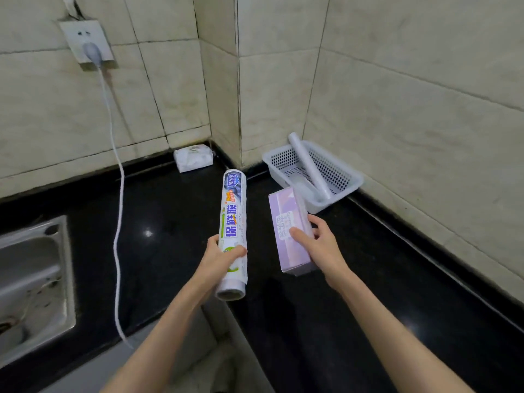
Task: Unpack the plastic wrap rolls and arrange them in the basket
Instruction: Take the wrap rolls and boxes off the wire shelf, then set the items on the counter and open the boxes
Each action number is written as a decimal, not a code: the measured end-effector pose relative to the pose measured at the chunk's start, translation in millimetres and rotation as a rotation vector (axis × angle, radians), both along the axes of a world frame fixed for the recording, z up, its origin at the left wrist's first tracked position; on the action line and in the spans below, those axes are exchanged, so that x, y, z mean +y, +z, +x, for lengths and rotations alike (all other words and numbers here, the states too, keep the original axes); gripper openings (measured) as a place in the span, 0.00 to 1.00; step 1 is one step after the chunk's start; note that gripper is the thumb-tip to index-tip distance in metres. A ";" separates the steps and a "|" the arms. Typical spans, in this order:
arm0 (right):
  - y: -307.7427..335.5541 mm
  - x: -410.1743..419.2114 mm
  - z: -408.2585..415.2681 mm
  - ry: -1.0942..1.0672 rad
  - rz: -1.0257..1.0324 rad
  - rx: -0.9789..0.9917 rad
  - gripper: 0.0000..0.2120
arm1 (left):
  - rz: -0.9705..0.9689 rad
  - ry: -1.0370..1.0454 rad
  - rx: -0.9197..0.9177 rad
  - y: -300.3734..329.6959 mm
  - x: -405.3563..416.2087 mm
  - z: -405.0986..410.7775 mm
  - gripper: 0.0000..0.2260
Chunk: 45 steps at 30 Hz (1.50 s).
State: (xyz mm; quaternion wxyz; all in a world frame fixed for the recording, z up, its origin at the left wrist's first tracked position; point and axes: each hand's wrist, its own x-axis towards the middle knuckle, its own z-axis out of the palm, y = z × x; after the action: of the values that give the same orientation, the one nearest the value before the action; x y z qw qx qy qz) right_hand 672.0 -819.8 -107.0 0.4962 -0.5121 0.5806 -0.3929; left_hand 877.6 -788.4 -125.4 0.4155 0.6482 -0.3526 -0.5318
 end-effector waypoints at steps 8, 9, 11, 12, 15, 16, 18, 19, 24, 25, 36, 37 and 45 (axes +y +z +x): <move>-84.0 -164.4 90.9 -0.046 0.157 0.288 0.30 | 0.123 -0.043 -0.077 -83.4 -162.7 70.4 0.30; -94.0 -180.6 100.2 -0.051 0.159 0.345 0.30 | 0.134 -0.040 -0.092 -91.4 -179.3 74.6 0.30; -109.7 -206.7 115.0 -0.067 0.171 0.470 0.31 | 0.152 -0.033 -0.128 -105.7 -208.0 80.7 0.30; -116.0 -216.7 121.0 -0.071 0.173 0.528 0.31 | 0.158 -0.032 -0.145 -111.7 -220.2 82.5 0.31; -128.8 -238.1 134.1 -0.071 0.148 0.668 0.30 | 0.166 -0.043 -0.188 -125.0 -248.4 83.2 0.33; -131.1 -243.7 137.7 -0.070 0.139 0.703 0.30 | 0.165 -0.046 -0.204 -128.6 -255.7 82.1 0.33; -133.9 -252.5 144.1 -0.065 0.123 0.755 0.30 | 0.149 -0.048 -0.261 -133.5 -266.1 79.8 0.34; -134.6 -256.2 147.0 -0.059 0.122 0.776 0.31 | 0.146 -0.059 -0.302 -135.0 -269.3 78.9 0.35; -137.1 -261.4 152.2 -0.009 0.118 0.856 0.33 | 0.188 -0.176 -0.559 -140.0 -273.1 76.5 0.35; -136.8 -261.3 150.9 0.003 0.118 0.854 0.33 | 0.203 -0.192 -0.598 -138.8 -274.4 76.7 0.35; -72.4 -221.9 108.3 -0.005 0.010 0.773 0.30 | -0.212 -0.358 -0.707 -65.1 -267.4 79.9 0.29; -60.0 -210.2 97.9 -0.041 -0.029 0.779 0.29 | -0.292 -0.419 -0.705 -53.4 -262.8 71.5 0.27; 36.0 -48.4 -27.5 -0.333 -0.177 0.998 0.28 | -0.809 -0.773 -0.779 40.8 -168.1 -65.3 0.26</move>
State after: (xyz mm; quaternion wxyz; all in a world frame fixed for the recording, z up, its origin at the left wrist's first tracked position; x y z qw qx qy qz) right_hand 644.5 -868.2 -71.0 0.0456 -0.5775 0.7842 -0.2223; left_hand 812.4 -956.5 -84.6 0.2481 0.4136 -0.8537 -0.1961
